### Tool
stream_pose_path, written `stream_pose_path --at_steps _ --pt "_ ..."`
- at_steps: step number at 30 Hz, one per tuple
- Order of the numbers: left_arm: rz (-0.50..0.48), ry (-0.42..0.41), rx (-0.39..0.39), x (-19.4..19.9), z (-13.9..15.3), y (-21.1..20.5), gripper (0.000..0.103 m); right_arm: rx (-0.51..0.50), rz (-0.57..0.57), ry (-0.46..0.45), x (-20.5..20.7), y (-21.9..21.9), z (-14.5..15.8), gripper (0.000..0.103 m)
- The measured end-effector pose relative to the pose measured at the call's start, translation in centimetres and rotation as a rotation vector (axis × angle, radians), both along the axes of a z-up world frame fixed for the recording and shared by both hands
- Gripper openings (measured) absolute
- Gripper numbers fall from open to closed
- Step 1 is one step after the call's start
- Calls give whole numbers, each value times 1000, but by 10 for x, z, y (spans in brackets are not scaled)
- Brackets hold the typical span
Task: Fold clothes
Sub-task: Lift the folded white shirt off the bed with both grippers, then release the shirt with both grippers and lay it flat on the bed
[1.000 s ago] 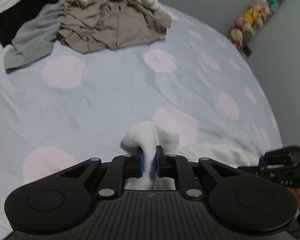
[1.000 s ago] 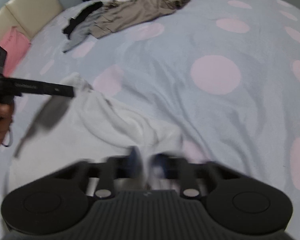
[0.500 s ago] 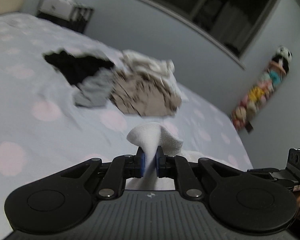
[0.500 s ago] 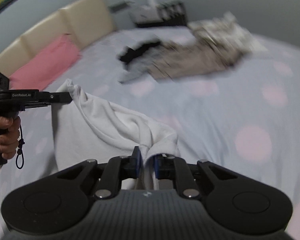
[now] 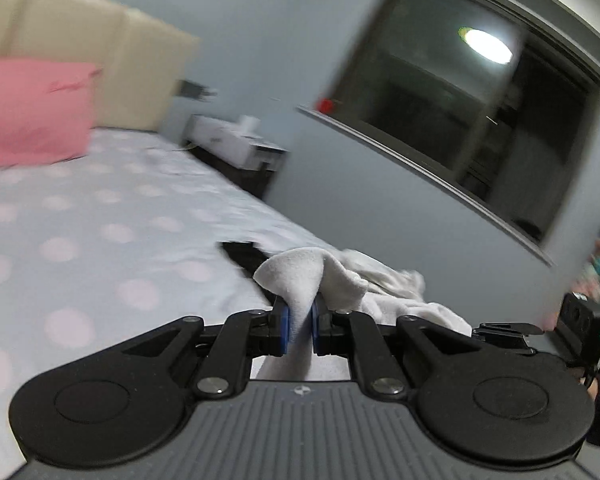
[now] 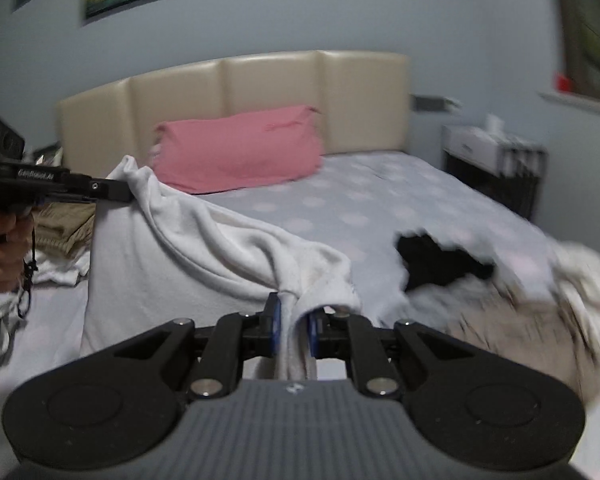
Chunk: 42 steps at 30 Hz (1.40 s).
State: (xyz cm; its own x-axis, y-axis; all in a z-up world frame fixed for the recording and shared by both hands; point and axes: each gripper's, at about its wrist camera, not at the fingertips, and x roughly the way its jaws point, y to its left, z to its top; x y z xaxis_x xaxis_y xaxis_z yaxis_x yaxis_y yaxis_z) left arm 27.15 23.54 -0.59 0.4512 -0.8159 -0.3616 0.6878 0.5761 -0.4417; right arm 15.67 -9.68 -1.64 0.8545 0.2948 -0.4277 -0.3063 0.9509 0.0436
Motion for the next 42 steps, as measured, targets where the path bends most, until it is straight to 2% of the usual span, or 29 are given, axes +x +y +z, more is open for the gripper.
stream_pose_path --at_steps 5,7,10,12,15,20,23,24,26,28,31,34,36,39,42 --pt "196 73 27 49 -22 32 9 -45 147 -25 76 44 -2 15" --pt "257 119 60 78 -37 37 9 -54 190 11 111 66 -8 15" --pt "301 159 170 113 -69 33 9 -70 217 119 164 96 -30 15" --pt "313 182 225 128 -91 30 9 -125 211 171 189 114 -51 15" --pt "330 217 269 143 -121 30 9 -218 203 225 212 138 -81 15" --pt "334 227 349 155 -148 21 10 -347 147 314 241 151 -126 18" --pt "343 248 414 155 -159 22 12 -462 7 336 256 143 -141 20" --pt "349 246 431 158 -161 21 12 -469 -45 343 263 136 -143 20" --pt "362 240 464 163 -163 20 16 -399 -111 351 269 119 -137 20" --pt "374 231 467 162 -157 26 19 -287 -125 328 262 104 -126 20" --pt "399 221 422 155 -139 44 20 -213 -54 293 231 93 -112 20" --pt "418 202 425 134 -116 62 20 -170 16 272 191 86 -103 22" --pt "358 188 404 103 -104 72 20 -174 63 256 157 87 -99 24" --pt "222 163 413 37 -104 78 22 -240 184 240 99 92 -102 35" --pt "126 169 411 -28 -116 83 24 -307 312 254 40 96 -109 35"
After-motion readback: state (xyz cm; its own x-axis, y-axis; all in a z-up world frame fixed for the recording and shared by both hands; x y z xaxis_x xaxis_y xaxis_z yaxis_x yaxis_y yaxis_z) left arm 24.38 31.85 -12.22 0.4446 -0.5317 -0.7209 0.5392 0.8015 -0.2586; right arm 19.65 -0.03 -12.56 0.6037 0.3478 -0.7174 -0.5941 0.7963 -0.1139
